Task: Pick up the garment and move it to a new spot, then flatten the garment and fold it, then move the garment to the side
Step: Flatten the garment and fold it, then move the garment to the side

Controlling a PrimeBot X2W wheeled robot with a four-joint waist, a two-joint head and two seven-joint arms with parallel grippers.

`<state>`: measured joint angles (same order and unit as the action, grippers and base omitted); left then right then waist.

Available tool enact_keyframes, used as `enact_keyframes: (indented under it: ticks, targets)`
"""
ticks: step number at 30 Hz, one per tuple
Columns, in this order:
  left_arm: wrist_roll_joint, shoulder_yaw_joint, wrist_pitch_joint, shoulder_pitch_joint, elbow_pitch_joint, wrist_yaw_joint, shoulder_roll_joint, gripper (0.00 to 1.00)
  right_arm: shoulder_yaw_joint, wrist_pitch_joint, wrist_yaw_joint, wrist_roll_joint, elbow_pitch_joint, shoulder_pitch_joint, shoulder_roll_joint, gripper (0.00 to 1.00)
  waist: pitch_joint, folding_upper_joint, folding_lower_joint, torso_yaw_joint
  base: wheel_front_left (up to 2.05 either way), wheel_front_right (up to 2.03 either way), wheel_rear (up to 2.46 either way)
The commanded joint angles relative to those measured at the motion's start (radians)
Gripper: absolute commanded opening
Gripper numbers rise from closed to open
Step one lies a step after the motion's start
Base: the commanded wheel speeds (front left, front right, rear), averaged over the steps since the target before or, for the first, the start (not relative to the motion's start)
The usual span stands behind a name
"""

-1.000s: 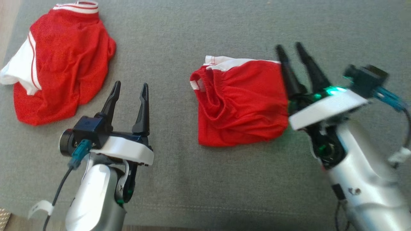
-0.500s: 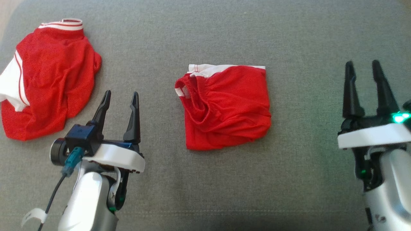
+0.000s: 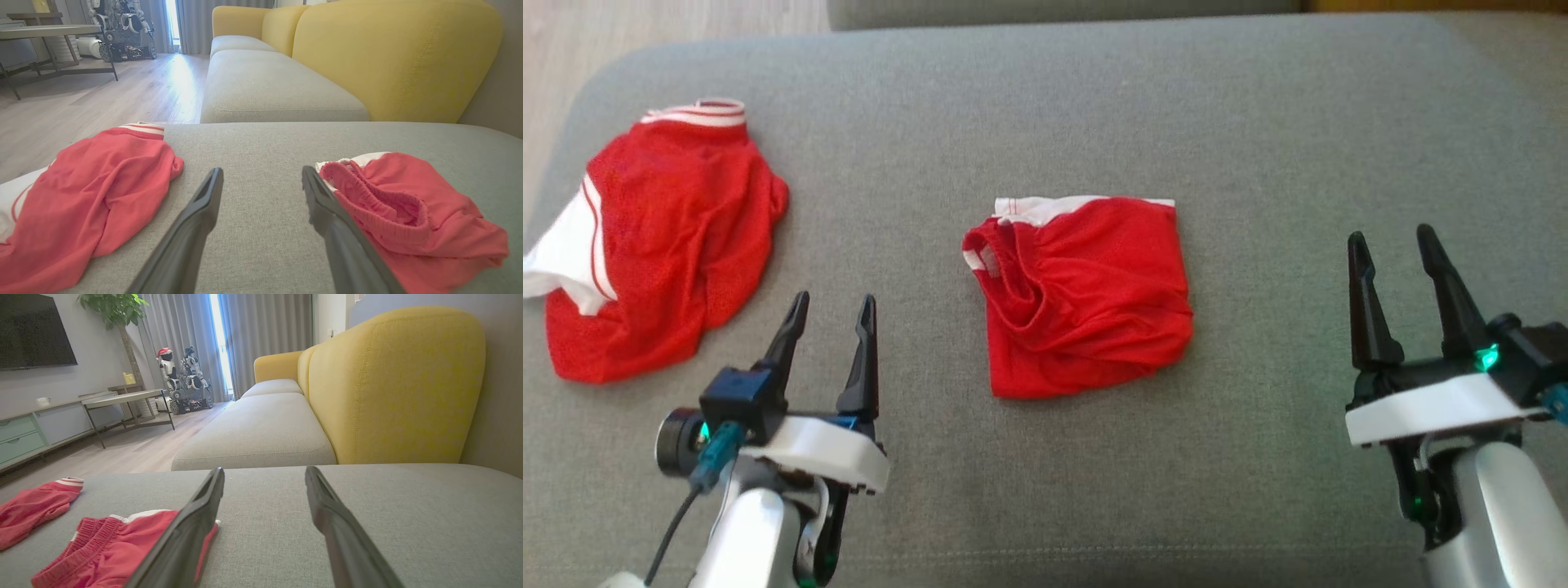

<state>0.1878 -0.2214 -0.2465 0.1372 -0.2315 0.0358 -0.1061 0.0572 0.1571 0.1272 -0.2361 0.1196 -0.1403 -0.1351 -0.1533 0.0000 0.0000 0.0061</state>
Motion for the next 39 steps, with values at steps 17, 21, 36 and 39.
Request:
enact_keyframes:
  ticks: [17, 21, 36, 39]
  targets:
    - [0.028, 0.033, 0.037, -0.067, 0.066, 0.021, -0.054, 1.00, 0.014, -0.054, 0.003, 0.041, -0.083, 0.098, 0.022, 1.00, 0.097, 0.0000, 0.0000, -0.004, 0.00, 0.00, 0.00]
    - [0.032, 0.028, 0.044, -0.073, 0.073, 0.022, -0.056, 1.00, 0.008, -0.062, 0.003, 0.051, -0.095, 0.110, 0.026, 1.00, 0.100, 0.0000, 0.0000, -0.004, 0.00, 0.00, 0.00]
    - [0.040, 0.012, 0.048, -0.065, 0.079, 0.028, -0.061, 1.00, -0.001, -0.086, 0.003, 0.067, -0.109, 0.115, 0.038, 1.00, 0.090, 0.0000, 0.0000, 0.002, 0.00, 0.00, 0.00]
    - [0.042, 0.010, 0.047, -0.062, 0.079, 0.029, -0.062, 1.00, -0.003, -0.086, 0.003, 0.068, -0.108, 0.114, 0.038, 1.00, 0.088, 0.0000, 0.0000, 0.003, 0.00, 0.00, 0.00]
